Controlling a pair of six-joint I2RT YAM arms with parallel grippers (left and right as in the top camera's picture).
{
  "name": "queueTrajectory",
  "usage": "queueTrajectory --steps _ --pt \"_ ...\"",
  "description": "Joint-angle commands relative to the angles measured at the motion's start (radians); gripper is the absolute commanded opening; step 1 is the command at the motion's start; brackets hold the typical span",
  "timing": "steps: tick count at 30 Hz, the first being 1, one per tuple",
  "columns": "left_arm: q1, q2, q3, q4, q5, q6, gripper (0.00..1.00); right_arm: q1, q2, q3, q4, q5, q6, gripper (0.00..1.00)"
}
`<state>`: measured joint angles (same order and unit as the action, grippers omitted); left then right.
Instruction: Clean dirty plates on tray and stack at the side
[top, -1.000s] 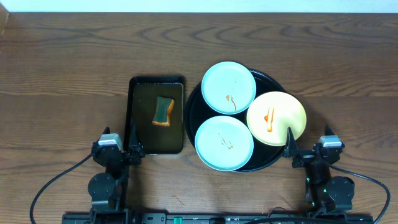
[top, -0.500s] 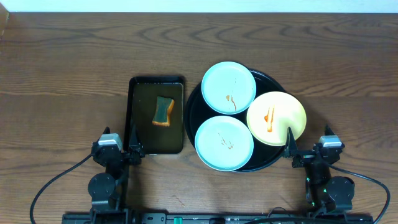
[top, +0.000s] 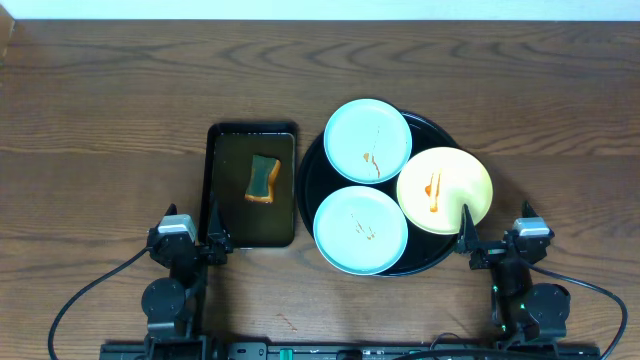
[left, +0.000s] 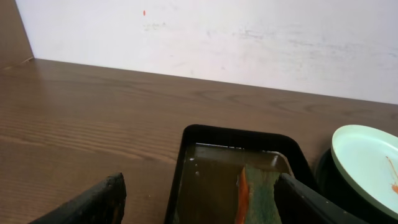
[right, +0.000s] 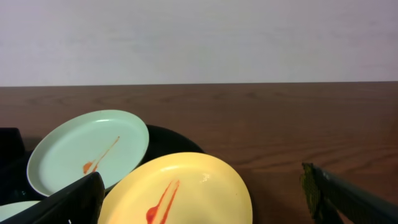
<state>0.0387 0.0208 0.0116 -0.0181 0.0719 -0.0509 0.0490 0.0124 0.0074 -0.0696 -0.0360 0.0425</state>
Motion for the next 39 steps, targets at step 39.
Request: queueTrajectory --steps 39 --pt "0.004 0.003 -0.006 -0.045 0.022 -0.06 0.77 0.011 0.001 -0.002 0.0 -0.001 0.06 0.99"
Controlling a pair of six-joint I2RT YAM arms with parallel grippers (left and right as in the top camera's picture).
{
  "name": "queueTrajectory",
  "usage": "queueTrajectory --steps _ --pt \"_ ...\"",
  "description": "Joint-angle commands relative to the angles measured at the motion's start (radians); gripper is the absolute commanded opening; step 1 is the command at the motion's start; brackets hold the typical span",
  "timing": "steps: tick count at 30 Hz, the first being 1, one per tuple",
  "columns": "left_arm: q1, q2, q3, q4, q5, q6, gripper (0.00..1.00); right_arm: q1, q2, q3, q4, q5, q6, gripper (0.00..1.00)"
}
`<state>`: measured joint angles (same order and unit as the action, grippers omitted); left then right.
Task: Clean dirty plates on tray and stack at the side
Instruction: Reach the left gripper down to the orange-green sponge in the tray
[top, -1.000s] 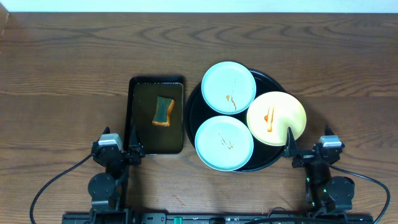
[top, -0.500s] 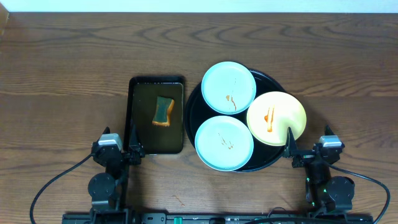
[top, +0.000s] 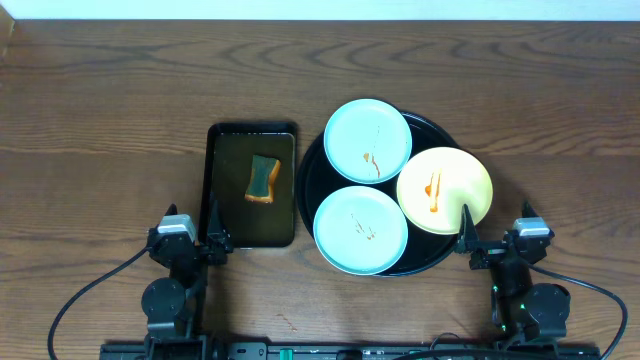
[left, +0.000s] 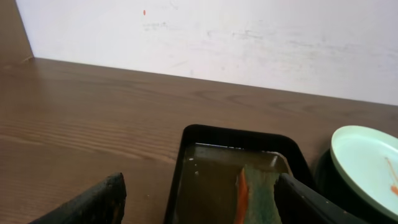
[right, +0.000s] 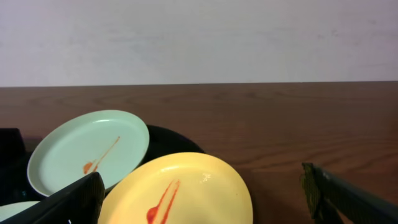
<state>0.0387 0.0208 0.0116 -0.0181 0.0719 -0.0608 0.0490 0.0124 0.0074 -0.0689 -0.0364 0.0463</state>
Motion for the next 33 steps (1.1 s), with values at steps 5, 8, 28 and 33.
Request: queueTrajectory --steps 5,8,28,33 --pt "0.004 0.003 0.022 -0.079 0.022 -0.095 0.77 0.011 0.001 -0.002 -0.003 0.003 0.119 0.99" --pt "0.004 0.005 0.066 -0.135 0.022 -0.095 0.77 0.011 0.001 0.001 -0.007 0.003 0.126 0.99" --pt "0.004 0.73 0.711 -0.604 0.097 -0.094 0.77 0.011 0.481 0.481 -0.46 0.002 0.152 0.99" --pt "0.004 0.872 0.843 -0.734 0.114 -0.094 0.77 0.011 0.675 0.651 -0.605 -0.005 0.151 0.99"
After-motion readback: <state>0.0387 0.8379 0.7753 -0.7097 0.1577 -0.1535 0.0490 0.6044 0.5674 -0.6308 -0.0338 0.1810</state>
